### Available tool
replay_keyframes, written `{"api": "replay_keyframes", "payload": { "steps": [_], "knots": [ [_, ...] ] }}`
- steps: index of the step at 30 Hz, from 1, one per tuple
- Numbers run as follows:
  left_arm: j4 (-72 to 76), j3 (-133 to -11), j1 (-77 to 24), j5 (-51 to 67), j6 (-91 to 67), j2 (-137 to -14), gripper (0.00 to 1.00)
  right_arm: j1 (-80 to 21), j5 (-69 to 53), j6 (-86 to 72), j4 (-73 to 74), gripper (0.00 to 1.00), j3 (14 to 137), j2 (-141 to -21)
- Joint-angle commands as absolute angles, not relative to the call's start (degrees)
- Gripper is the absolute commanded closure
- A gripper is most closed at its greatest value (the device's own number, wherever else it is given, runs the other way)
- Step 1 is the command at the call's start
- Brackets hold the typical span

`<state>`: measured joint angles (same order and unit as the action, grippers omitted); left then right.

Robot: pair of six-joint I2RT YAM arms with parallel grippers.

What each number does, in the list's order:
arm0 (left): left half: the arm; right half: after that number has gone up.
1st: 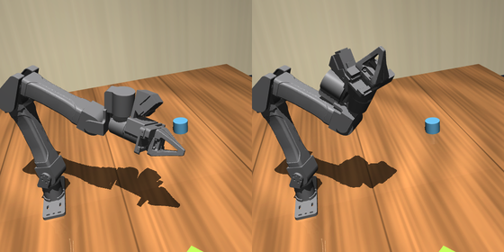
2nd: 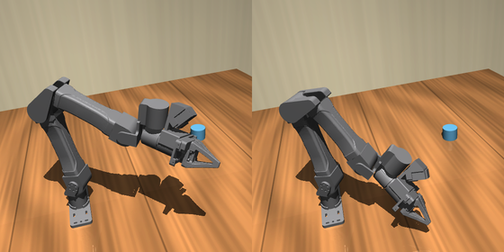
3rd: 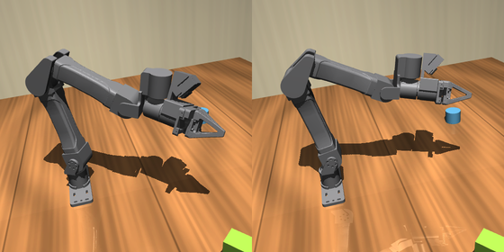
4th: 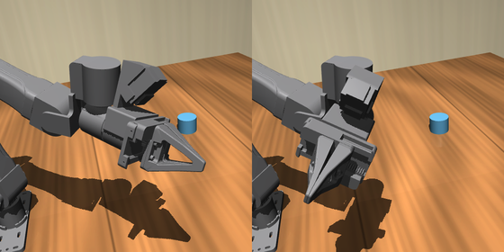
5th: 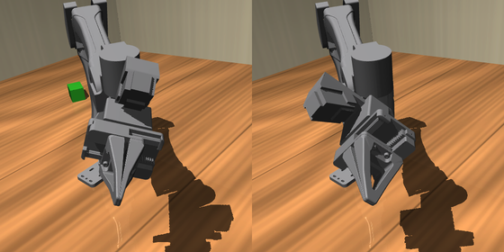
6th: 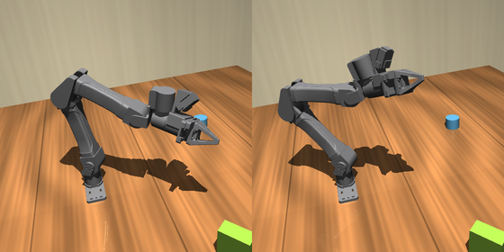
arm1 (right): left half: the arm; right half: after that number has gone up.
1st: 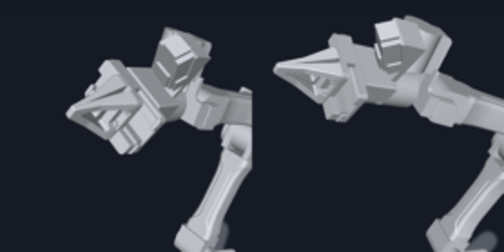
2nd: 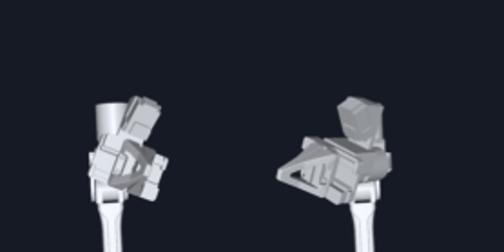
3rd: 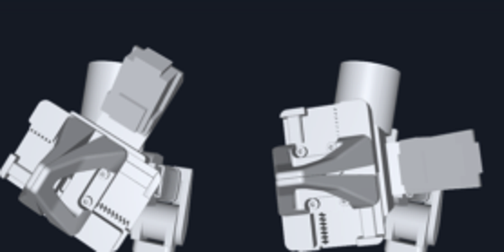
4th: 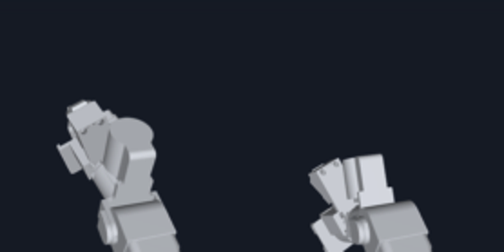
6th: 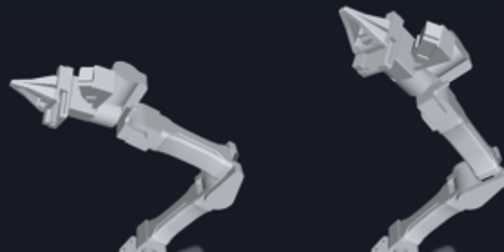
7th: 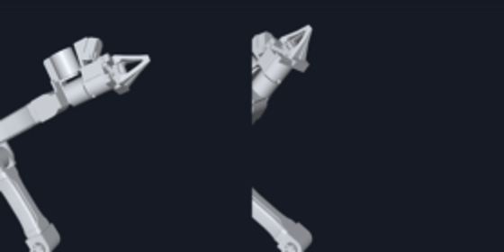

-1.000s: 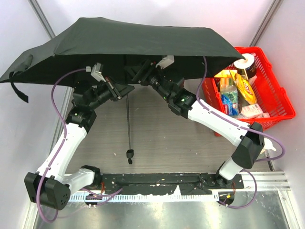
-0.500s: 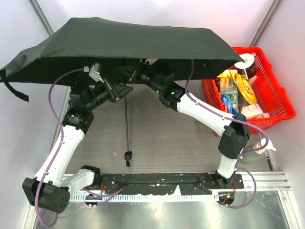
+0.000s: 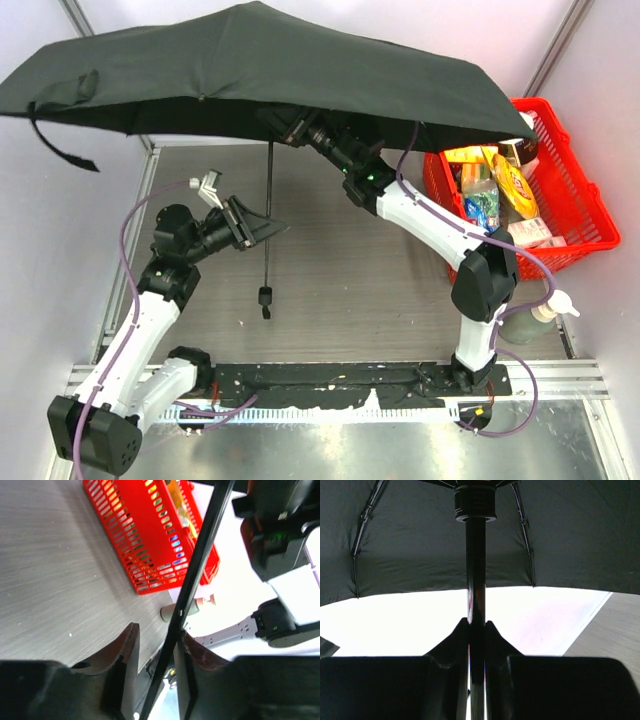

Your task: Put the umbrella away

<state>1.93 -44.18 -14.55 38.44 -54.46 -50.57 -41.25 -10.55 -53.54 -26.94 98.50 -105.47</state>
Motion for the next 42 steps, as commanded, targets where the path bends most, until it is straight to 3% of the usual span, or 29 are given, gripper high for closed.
{"api": "replay_keyframes", "payload": {
  "steps": [1,3,4,6,7,9,16,24,31,37,42],
  "knots": [
    [6.95,-43.16,-14.59,42.27,-57.75,-49.13,0.78,-40.25,-11.69,-55.81,-34.28,0.99,103.71,-105.47],
    [5.54,-43.85,-14.59,42.1,-55.91,-48.87,0.99,-40.25,-12.04,-55.81,-33.75,0.99,104.59,-105.82],
    [5.45,-44.03,-14.59,41.93,-55.12,-48.35,1.0,-40.25,-12.04,-55.9,-33.31,0.99,104.76,-105.82],
    [6.41,-43.86,-14.59,41.49,-54.93,-47.47,1.0,-40.08,-11.08,-56.42,-32.35,0.9,104.77,-105.73],
    [6.85,-43.6,-14.59,41.14,-55.19,-47.11,1.0,-39.99,-10.81,-56.95,-32.78,0.71,104.68,-105.82],
    [7.99,-43.33,-14.68,41.31,-55.98,-46.85,1.0,-39.47,-9.67,-58.87,-33.92,0.56,104.85,-106.61],
    [6.33,-43.59,-14.85,40.7,-54.58,-45.88,1.0,-37.71,-3.53,-63.81,-35.51,0.37,107.31,-110.04],
    [3.34,-43.94,-15.64,39.64,-51.6,-44.65,1.0,-36.48,-0.97,-64.95,-26.73,0.32,116.98,-114.96],
    [1.05,-45.18,-16.08,39.46,-49.04,-44.3,1.0,-36.04,-2.45,-66.71,-25.68,0.36,119.7,-118.3],
    [1.05,-45.26,-16.17,38.85,-48.95,-44.47,1.0,-37.18,-0.79,-64.51,-25.04,0.3,111.37,-114.26],
    [1.41,-44.83,-16.26,39.2,-49.66,-44.47,1.0,-36.57,-1.58,-66.09,-26.89,0.31,112.4,-115.83]
  ]
}}
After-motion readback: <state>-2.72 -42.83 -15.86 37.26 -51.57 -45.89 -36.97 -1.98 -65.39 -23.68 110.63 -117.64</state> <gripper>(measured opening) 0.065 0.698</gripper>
